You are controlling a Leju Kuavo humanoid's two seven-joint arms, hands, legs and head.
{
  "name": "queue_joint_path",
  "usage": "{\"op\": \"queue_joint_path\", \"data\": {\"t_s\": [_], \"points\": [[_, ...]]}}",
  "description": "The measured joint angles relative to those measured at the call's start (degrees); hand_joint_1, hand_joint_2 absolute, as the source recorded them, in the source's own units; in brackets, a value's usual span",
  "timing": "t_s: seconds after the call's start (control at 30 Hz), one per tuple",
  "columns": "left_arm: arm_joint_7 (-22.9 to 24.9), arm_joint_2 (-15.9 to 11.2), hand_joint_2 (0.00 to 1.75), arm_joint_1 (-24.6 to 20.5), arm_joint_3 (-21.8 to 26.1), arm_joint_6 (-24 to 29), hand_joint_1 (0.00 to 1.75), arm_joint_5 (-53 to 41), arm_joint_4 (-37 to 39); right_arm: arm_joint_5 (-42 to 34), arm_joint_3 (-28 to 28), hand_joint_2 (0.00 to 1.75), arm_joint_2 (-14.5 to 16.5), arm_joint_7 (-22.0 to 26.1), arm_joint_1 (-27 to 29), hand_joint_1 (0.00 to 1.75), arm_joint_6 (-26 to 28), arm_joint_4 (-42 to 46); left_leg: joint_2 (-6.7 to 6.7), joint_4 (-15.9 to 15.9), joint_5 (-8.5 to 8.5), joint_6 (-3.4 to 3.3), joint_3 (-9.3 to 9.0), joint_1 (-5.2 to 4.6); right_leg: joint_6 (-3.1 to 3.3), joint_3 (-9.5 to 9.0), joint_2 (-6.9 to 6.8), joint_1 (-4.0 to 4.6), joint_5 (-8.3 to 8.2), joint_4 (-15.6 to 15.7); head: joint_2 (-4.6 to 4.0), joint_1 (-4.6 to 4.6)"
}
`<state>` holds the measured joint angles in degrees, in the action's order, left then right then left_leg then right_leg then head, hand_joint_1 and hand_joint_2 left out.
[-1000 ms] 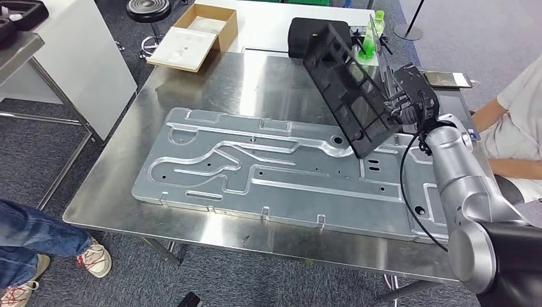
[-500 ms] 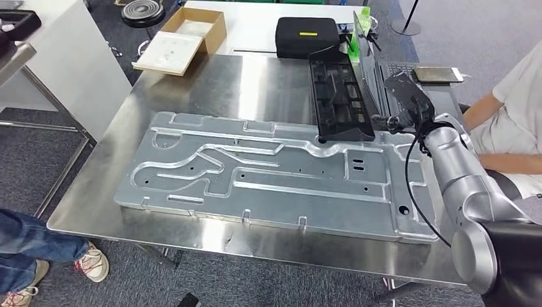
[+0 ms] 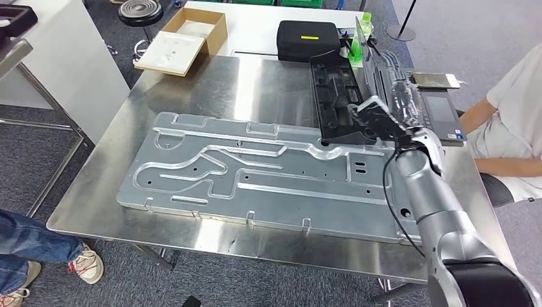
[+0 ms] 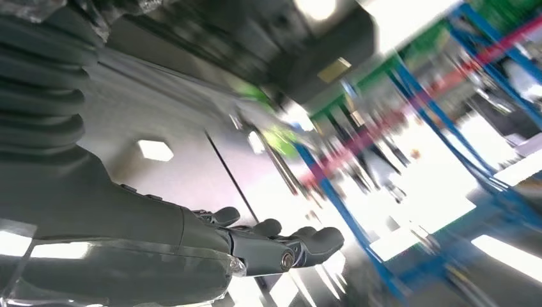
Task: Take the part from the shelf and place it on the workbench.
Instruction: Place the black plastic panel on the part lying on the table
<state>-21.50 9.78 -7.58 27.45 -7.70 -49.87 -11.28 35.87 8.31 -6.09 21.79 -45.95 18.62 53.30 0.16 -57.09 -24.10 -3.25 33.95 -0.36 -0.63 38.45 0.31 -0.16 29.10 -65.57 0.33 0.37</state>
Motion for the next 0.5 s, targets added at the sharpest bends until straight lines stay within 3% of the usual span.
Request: {"op": "queue_joint_path", "data": {"t_s": [0.07, 0.1, 0.13, 0.2, 0.27, 0.33, 0.4, 0.43, 0.5], "points": [[0.00, 0.05, 0.00, -0.08, 0.12, 0.07, 0.00, -0.23, 0.00, 5.16, 3.43, 0.00, 1.43, -1.33, 3.92, 0.00, 5.20, 5.40, -0.27, 0.00, 0.02, -0.04, 0.04, 0.06, -0.47, 3.04, -0.04, -0.52, 2.97, -6.71, 0.00, -0.01], [0.01, 0.05, 0.00, -0.07, 0.17, 0.08, 0.00, -0.37, 0.00, 7.38, 4.97, 0.00, 1.98, -2.01, 5.66, 0.00, 7.21, 7.55, -0.53, -0.07, 0.00, -0.01, 0.08, 0.11, -0.70, 3.76, -0.06, -0.83, 3.20, -8.33, 0.00, -0.01], [0.01, 0.05, 0.00, -0.05, 0.22, 0.08, 0.00, -0.50, 0.00, 9.18, 6.39, 0.00, 2.45, -2.62, 7.08, 0.00, 8.85, 9.58, -0.91, -0.20, -0.04, 0.10, 0.13, 0.20, -0.94, 3.51, -0.06, -1.15, 2.43, -8.01, 0.00, -0.01], [0.02, 0.06, 0.00, -0.06, 0.26, 0.08, 0.00, -0.64, 0.00, 10.99, 8.62, 0.00, 3.13, -3.38, 8.76, 0.00, 10.67, 12.95, -1.86, -0.80, -0.30, 0.61, 0.26, 0.47, -1.37, 0.13, 0.52, -1.73, -0.91, -1.79, 0.00, -0.01], [0.04, 0.06, 0.00, -0.20, 0.27, 0.08, 0.00, -0.67, 0.00, 11.52, 10.32, 0.00, 3.52, -3.67, 9.42, 0.00, 11.24, 15.44, -2.82, -1.53, -0.58, 1.47, 0.72, 0.63, -1.45, -3.02, 2.17, -1.93, -2.58, 4.05, 0.00, -0.02], [0.07, 0.07, 0.00, -0.33, 0.30, 0.08, 0.00, -0.67, 0.00, 11.65, 11.38, 0.00, 3.74, -3.77, 9.96, 0.00, 11.29, 17.02, -3.63, -1.78, -0.48, 2.34, 1.21, 0.73, -0.92, -3.58, 2.76, -1.62, -2.38, 5.20, 0.00, -0.03], [0.10, 0.07, 0.00, -0.27, 0.31, 0.08, 0.00, -0.71, 0.00, 11.76, 12.11, 0.00, 3.92, -3.82, 10.41, 0.00, 11.30, 18.29, -4.03, -1.87, -0.44, 3.04, 1.52, 0.93, 0.04, -3.60, 1.75, -1.52, -2.71, 5.51, 0.00, -0.02], [0.15, 0.06, 0.00, -0.21, 0.31, 0.08, 0.00, -0.73, 0.00, 11.92, 12.49, 0.00, 4.08, -3.81, 10.51, 0.00, 11.37, 18.87, -3.62, -2.59, -0.99, 3.29, 1.89, 0.97, 0.51, -3.66, 1.28, -1.53, -2.86, 5.71, 0.00, -0.02], [0.32, 0.05, 0.00, -0.19, 0.31, 0.08, 0.00, -0.74, 0.00, 12.60, 13.31, 0.00, 4.41, -3.73, 10.83, 0.00, 11.72, 20.01, -2.05, -7.35, -3.83, 3.60, 3.93, 1.05, 1.22, -3.72, 0.26, -1.38, -3.06, 5.99, 0.00, -0.03]]}}
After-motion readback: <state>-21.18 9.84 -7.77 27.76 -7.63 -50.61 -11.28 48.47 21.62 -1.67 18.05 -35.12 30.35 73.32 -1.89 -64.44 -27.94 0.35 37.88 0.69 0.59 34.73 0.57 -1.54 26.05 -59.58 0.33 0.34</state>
